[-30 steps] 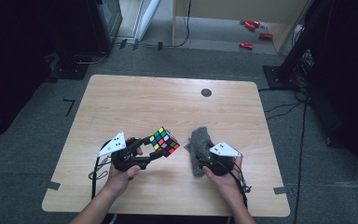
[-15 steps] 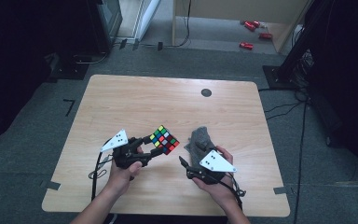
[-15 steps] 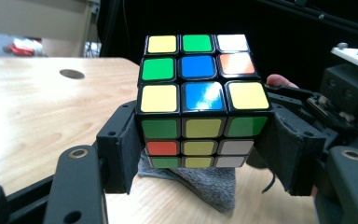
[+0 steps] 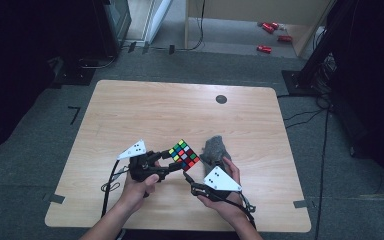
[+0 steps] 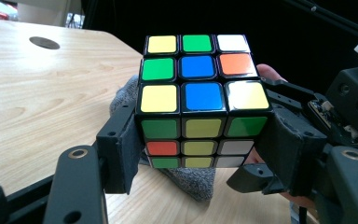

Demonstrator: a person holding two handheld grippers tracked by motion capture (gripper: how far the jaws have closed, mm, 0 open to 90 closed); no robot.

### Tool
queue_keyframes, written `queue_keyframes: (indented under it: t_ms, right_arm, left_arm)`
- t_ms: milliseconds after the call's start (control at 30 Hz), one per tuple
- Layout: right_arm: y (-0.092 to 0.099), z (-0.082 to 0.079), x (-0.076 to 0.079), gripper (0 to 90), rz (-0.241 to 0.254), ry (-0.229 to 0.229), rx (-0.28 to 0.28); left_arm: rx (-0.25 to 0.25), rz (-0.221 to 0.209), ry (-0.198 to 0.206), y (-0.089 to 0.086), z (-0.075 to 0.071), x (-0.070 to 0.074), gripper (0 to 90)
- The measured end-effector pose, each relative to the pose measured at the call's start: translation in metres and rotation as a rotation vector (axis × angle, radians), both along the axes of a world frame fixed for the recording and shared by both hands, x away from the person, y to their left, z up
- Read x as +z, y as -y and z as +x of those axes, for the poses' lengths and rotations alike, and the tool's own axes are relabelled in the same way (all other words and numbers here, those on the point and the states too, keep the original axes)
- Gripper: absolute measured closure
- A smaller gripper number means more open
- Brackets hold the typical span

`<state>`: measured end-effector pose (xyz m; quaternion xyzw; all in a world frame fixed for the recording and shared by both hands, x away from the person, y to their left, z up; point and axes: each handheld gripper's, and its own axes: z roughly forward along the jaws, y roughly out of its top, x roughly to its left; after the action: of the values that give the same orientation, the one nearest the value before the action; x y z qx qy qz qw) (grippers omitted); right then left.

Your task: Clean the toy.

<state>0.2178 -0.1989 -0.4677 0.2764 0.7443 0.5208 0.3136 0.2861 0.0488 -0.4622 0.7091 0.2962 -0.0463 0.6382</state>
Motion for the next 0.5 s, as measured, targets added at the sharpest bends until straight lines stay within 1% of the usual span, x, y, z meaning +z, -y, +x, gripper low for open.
queue_keyframes:
  t_ms: [200,300,367,500]
  right_arm:
    - [-0.0030,-0.0010,-0.0020,32.1,-0.019,0.025,-0.016]
    - [-0.0044,-0.0013,-0.0038,32.5,-0.028,0.030,-0.026]
    - [-0.0054,-0.0016,-0.0044,32.6,-0.039,0.041,-0.033]
    - [-0.0078,-0.0021,-0.0058,32.3,-0.045,0.051,-0.048]
  left_arm:
    - [-0.008,0.005,-0.017,0.0040,-0.0008,-0.0019,35.2]
    - [-0.007,0.007,-0.035,0.0046,-0.0002,-0.0029,35.2]
    - [-0.012,-0.001,-0.057,0.0052,0.0005,-0.0040,35.2]
    - [-0.026,0.000,-0.071,0.0066,0.0002,-0.0046,35.1]
